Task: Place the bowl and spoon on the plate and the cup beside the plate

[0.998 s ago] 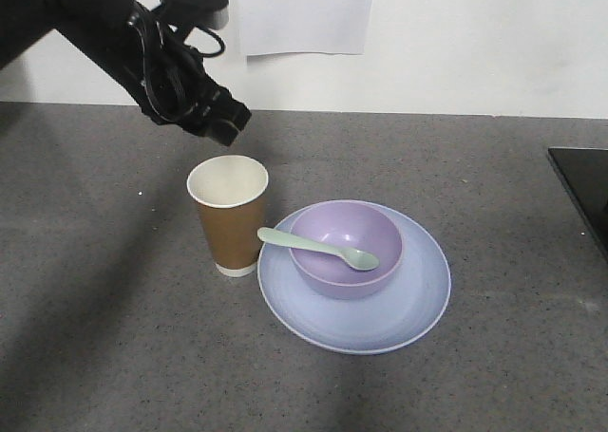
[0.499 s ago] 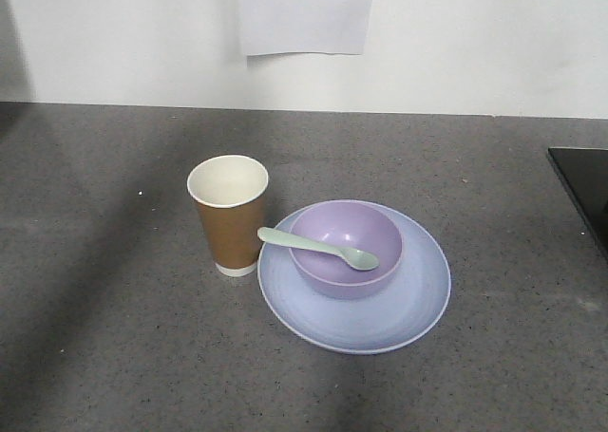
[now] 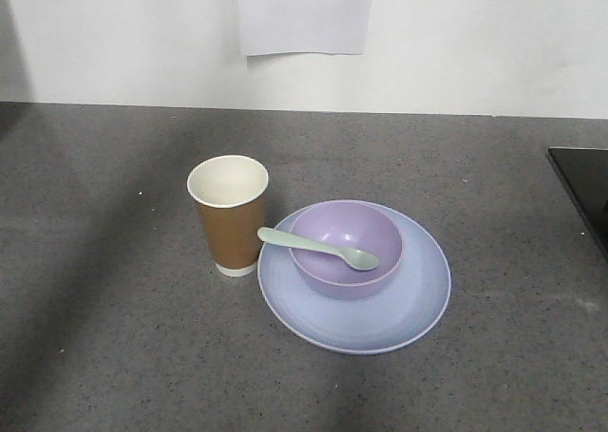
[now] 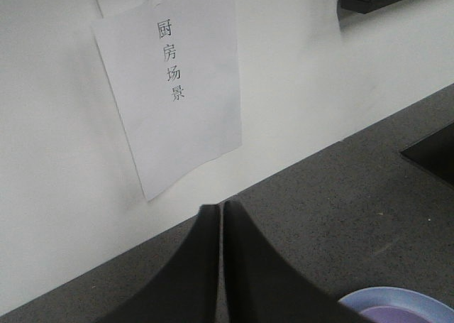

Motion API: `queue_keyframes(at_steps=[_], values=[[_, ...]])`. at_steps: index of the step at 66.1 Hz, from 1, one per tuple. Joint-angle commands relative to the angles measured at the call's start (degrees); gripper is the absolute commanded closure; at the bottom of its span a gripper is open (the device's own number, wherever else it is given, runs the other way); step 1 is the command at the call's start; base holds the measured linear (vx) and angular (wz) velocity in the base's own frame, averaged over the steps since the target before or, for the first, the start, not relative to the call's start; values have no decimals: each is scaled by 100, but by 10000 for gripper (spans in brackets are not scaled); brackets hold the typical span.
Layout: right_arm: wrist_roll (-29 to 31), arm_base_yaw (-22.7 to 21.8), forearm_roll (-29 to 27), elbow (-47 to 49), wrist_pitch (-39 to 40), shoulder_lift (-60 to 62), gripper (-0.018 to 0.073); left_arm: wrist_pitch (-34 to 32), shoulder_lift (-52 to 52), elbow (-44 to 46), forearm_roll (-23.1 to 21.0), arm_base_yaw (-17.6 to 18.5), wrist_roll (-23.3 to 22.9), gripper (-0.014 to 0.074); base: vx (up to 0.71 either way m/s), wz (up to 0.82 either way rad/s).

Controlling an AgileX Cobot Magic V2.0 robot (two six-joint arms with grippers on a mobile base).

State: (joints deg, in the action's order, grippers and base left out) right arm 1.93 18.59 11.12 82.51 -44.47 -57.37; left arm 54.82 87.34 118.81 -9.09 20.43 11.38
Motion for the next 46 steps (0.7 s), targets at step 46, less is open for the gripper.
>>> queue_keyframes(at_steps=[46], values=[[41,-4,86,144,436,23,566,-2539,-3573,-4102,1303,32,-786,603,0,0]])
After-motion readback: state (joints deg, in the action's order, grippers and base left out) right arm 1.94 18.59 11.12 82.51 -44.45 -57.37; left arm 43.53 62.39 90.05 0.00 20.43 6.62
